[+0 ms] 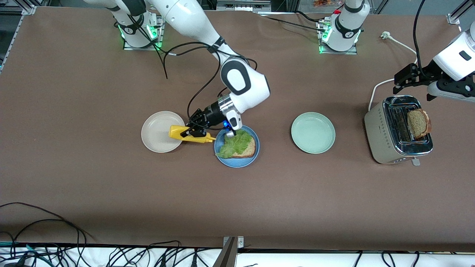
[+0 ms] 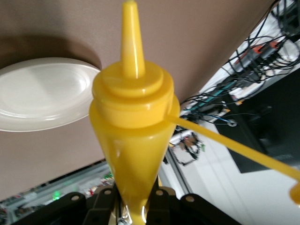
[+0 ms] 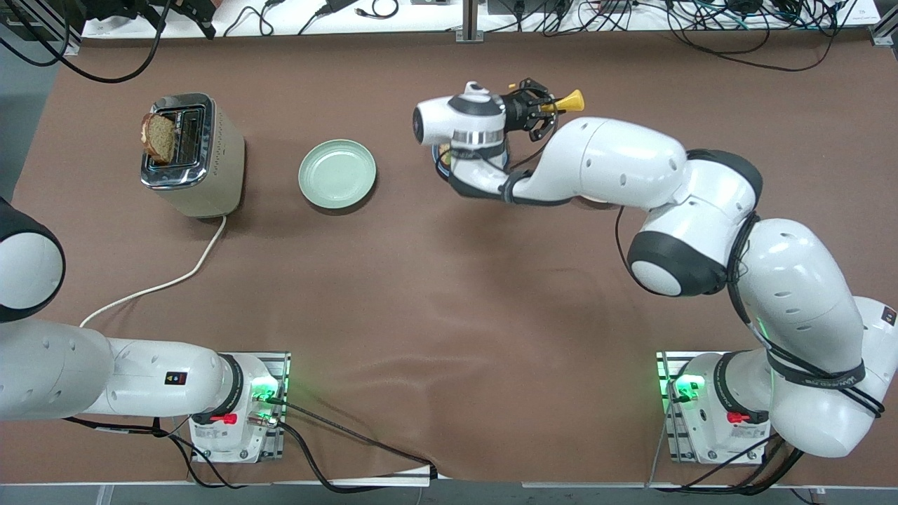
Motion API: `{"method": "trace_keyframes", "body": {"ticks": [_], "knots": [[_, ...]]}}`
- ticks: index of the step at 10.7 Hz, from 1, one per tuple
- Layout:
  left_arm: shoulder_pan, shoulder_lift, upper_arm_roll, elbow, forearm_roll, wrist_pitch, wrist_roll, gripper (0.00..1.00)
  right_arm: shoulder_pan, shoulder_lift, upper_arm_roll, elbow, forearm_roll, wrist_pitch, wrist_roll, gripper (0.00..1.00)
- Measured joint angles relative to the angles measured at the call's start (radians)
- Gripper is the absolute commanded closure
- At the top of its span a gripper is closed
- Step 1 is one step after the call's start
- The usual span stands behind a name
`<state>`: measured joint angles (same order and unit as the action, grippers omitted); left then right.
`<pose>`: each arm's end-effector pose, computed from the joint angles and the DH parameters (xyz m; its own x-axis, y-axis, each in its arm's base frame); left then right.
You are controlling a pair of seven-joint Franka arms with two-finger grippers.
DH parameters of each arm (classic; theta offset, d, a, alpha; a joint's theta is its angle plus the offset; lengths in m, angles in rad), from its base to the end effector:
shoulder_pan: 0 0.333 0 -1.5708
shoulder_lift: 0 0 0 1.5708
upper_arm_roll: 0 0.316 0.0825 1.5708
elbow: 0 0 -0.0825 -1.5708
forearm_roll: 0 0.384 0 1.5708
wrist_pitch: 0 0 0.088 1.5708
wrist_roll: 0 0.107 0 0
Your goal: Make sandwich in blue plate with both arms
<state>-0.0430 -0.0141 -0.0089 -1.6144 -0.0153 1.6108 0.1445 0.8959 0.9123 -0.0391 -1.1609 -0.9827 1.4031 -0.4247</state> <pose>0.5526 -0.0303 0.6152 0.9808 -0.1945 0.0126 -0.1947 -0.9808 0.0135 0.5319 0.4739 0.2603 0.3154 0.4951 -0.8096 0.8723 0.1847 0.4528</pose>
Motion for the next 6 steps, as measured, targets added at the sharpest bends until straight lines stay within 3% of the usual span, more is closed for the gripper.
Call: {"method": "trace_keyframes", "body": {"ticks": [3, 6], "knots": [[0.0, 0.0, 0.002, -0.001, 0.0, 0.0, 0.0, 0.0, -0.084, -0.054, -0.001, 0.008, 0.164, 0.058, -0.004, 0.79], [0.002, 0.001, 0.014, -0.006, 0.002, 0.006, 0.0, 0.0, -0.22, -0.123, -0.006, 0.011, 0.4, 0.116, -0.009, 0.79]]}}
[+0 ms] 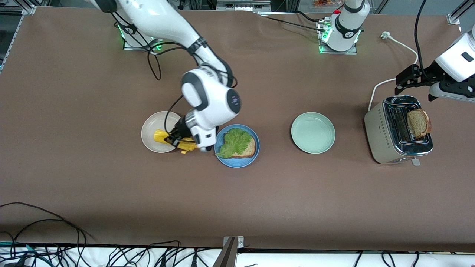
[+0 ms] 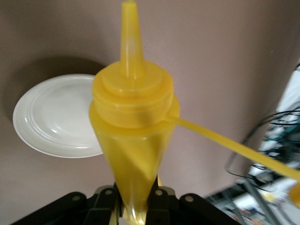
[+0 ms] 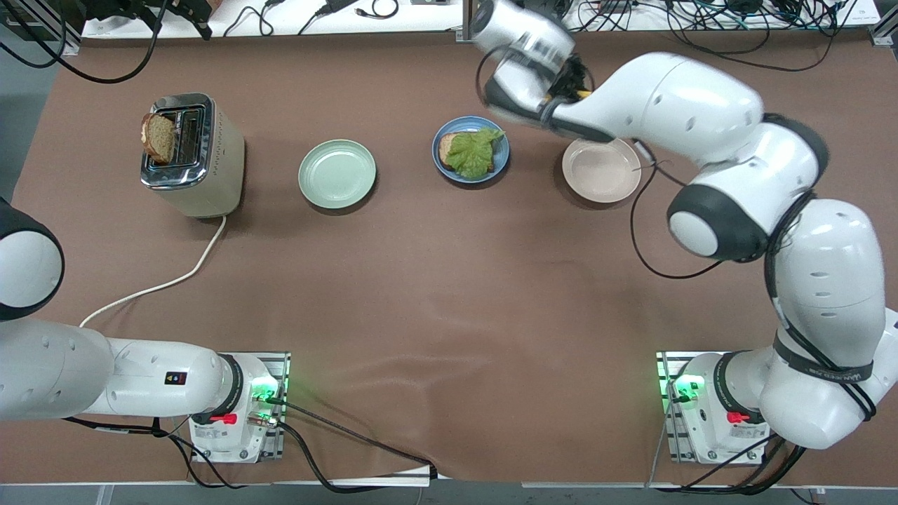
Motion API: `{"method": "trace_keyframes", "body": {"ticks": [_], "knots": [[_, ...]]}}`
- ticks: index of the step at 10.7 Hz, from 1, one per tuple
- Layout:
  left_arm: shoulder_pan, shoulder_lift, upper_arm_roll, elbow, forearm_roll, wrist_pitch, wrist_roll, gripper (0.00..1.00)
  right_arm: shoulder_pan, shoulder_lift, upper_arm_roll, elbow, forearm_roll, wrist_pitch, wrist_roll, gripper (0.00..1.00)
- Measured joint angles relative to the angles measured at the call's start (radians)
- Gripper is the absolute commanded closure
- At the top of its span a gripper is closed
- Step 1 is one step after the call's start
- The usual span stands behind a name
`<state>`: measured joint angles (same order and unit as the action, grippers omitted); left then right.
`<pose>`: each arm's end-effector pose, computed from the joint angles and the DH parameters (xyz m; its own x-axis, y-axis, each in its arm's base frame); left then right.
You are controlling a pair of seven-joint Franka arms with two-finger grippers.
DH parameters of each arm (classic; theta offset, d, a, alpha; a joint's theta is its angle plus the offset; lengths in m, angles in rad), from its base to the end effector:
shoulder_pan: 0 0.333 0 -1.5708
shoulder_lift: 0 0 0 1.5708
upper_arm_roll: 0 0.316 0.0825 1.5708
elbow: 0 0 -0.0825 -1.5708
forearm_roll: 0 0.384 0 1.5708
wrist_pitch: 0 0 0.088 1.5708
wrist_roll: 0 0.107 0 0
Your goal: Make sandwich in blue plate with both arms
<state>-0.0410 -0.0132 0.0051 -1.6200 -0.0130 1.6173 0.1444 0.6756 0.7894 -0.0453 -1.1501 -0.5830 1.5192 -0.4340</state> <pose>0.5538 -0.0212 0.6126 0.9838 -0.1787 0.0123 -0.1789 -0.9838 0.0114 0.6079 0.3789 0.3215 0.4143 0.6941 -0.5887 0.9077 -0.2683 0.3226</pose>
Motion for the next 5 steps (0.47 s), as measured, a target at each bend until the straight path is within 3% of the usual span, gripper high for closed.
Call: {"method": "trace_keyframes", "body": {"ticks": [5], "knots": [[0.005, 0.01, 0.09, -0.059, 0.008, 0.079, 0.002, 0.0, -0.274, -0.069, -0.001, 0.001, 0.441, 0.083, -0.264, 0.8]]}}
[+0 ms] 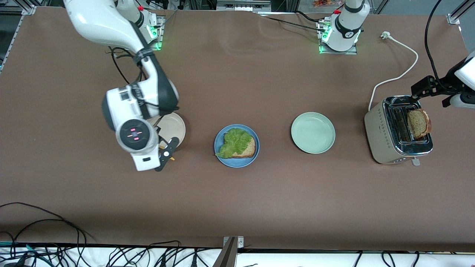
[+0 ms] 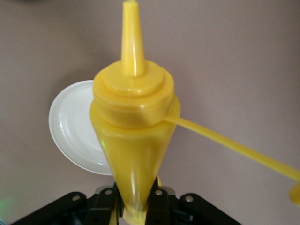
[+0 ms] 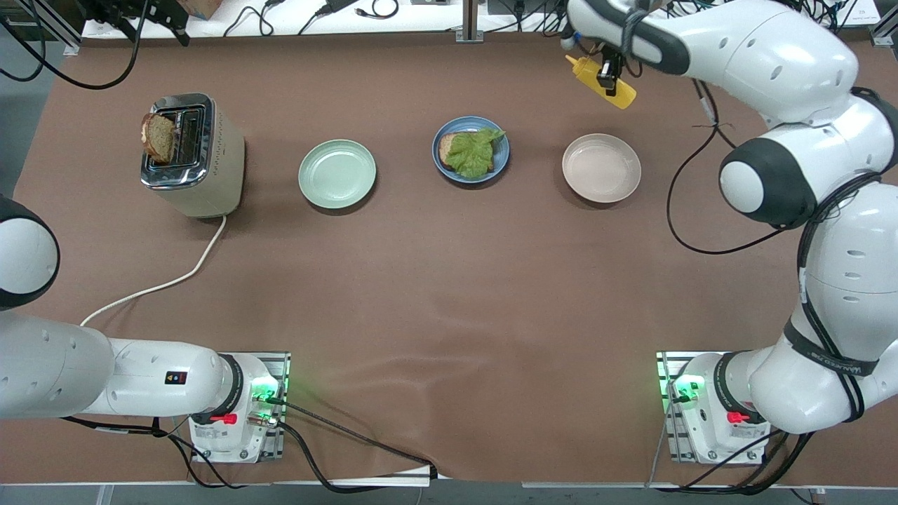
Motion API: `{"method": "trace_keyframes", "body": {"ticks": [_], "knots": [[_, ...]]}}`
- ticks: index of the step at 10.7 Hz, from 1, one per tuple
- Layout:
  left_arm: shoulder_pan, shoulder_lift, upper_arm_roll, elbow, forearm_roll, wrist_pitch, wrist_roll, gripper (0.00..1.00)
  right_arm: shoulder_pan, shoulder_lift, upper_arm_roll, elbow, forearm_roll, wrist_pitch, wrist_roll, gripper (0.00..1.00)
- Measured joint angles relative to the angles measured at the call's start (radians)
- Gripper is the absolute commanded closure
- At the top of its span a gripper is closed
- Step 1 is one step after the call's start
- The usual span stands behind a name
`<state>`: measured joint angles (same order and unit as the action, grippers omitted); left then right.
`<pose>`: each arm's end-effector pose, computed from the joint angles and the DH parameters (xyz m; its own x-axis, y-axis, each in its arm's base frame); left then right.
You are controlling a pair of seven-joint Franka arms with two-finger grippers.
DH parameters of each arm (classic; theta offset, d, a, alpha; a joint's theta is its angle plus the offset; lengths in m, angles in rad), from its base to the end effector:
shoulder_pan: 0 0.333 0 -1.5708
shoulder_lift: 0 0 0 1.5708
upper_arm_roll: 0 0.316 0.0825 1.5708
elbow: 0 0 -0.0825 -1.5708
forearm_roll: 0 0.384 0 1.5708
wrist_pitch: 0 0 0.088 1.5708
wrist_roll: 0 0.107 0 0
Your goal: Make sandwich in blue plate with both arms
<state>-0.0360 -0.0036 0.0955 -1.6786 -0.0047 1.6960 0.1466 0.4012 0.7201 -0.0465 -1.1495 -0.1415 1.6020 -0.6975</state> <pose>0.5611 0.0331 0.5863 0.9960 -0.0864 0.0215 -0.0865 -0.9963 0.0019 0.6759 0.2443 0.3573 0.4397 0.8435 -0.3085 0.8794 -0.4742 -0.0432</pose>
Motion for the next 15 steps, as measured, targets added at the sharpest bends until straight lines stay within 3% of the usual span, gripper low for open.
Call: {"method": "trace_keyframes", "body": {"ticks": [5, 10, 15], "knots": [[0.001, 0.014, 0.088, -0.142, 0.0, 0.159, 0.002, 0.0, -0.135, -0.049, 0.001, -0.019, 0.297, -0.001, -0.349, 0.82], [0.005, 0.117, 0.154, -0.176, 0.001, 0.253, 0.003, 0.0, -0.338, -0.089, 0.001, -0.123, 0.587, -0.049, -0.831, 0.82], [0.011, 0.167, 0.221, -0.26, 0.001, 0.367, 0.003, 0.1, -0.449, -0.089, 0.002, -0.244, 0.71, -0.098, -1.184, 0.81]]}}
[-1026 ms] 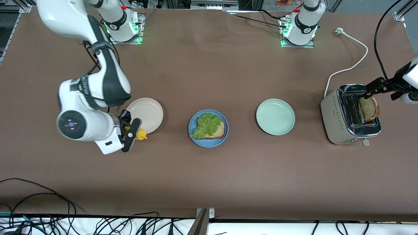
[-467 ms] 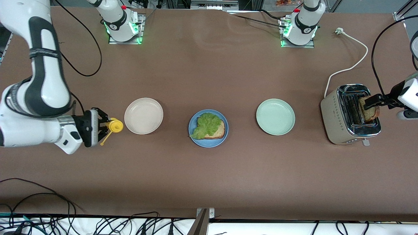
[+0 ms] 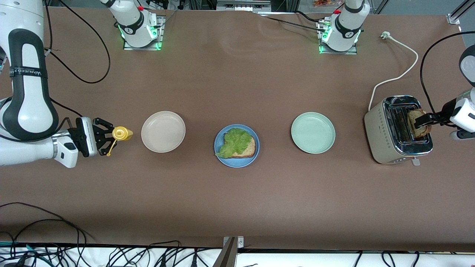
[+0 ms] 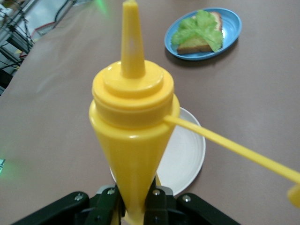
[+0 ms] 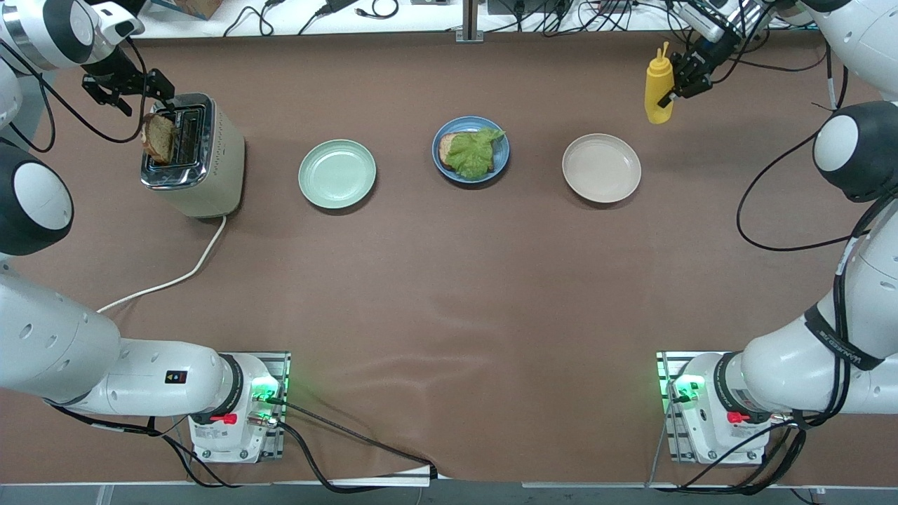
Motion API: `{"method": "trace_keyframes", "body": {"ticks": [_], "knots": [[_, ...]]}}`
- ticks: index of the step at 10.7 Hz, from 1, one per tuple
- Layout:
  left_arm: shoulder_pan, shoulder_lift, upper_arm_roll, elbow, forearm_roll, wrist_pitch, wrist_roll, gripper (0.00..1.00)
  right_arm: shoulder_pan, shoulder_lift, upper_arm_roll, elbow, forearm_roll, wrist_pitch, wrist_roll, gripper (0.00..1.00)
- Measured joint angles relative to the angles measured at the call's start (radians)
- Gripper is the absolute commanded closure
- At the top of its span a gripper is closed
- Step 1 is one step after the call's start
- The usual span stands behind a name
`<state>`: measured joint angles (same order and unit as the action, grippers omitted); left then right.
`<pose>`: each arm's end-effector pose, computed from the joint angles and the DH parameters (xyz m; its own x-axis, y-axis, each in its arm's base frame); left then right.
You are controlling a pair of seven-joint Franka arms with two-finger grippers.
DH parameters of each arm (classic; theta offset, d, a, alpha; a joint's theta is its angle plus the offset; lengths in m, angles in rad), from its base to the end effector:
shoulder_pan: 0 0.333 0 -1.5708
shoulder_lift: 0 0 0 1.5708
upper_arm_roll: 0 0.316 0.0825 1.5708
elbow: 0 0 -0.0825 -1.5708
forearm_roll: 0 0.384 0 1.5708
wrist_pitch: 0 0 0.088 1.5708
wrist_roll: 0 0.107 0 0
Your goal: Make sandwich in blue plate with both arms
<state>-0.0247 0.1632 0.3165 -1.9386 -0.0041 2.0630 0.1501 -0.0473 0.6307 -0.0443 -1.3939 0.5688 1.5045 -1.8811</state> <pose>0.5657 0.1636 0.4023 0.9893 0.1408 -0.0374 0.1392 -0.9894 -0.0419 0.6680 0.0050 0.3234 0.0253 0.8078 0.5890 0.9233 0.2070 -0.3236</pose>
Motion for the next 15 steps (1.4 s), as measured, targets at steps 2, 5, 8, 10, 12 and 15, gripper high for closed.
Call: {"method": "trace_keyframes", "body": {"ticks": [2, 5, 8, 10, 12, 15], "knots": [[0.001, 0.007, 0.008, -0.021, 0.0, 0.006, 0.0, 0.17, -0.042, 0.005, 0.0, -0.068, 0.042, -0.007, -0.147, 0.79], [0.008, 0.014, 0.009, -0.043, 0.0, 0.021, 0.005, 0.58, -0.119, 0.046, 0.0, -0.14, 0.065, -0.017, -0.352, 0.78], [0.018, 0.014, 0.011, -0.05, 0.0, 0.033, 0.057, 1.0, -0.172, 0.126, 0.001, -0.161, 0.081, -0.017, -0.477, 0.71], [0.019, 0.014, 0.013, -0.05, 0.0, 0.037, 0.089, 1.0, -0.186, 0.162, 0.001, -0.161, 0.084, -0.012, -0.512, 0.69], [0.019, 0.009, 0.013, -0.044, 0.0, 0.038, 0.102, 1.0, -0.19, 0.175, 0.001, -0.161, 0.085, 0.004, -0.524, 0.69], [0.017, -0.03, 0.009, -0.031, 0.0, 0.032, 0.127, 1.0, -0.19, 0.174, 0.001, -0.16, 0.085, 0.029, -0.526, 0.69]]}}
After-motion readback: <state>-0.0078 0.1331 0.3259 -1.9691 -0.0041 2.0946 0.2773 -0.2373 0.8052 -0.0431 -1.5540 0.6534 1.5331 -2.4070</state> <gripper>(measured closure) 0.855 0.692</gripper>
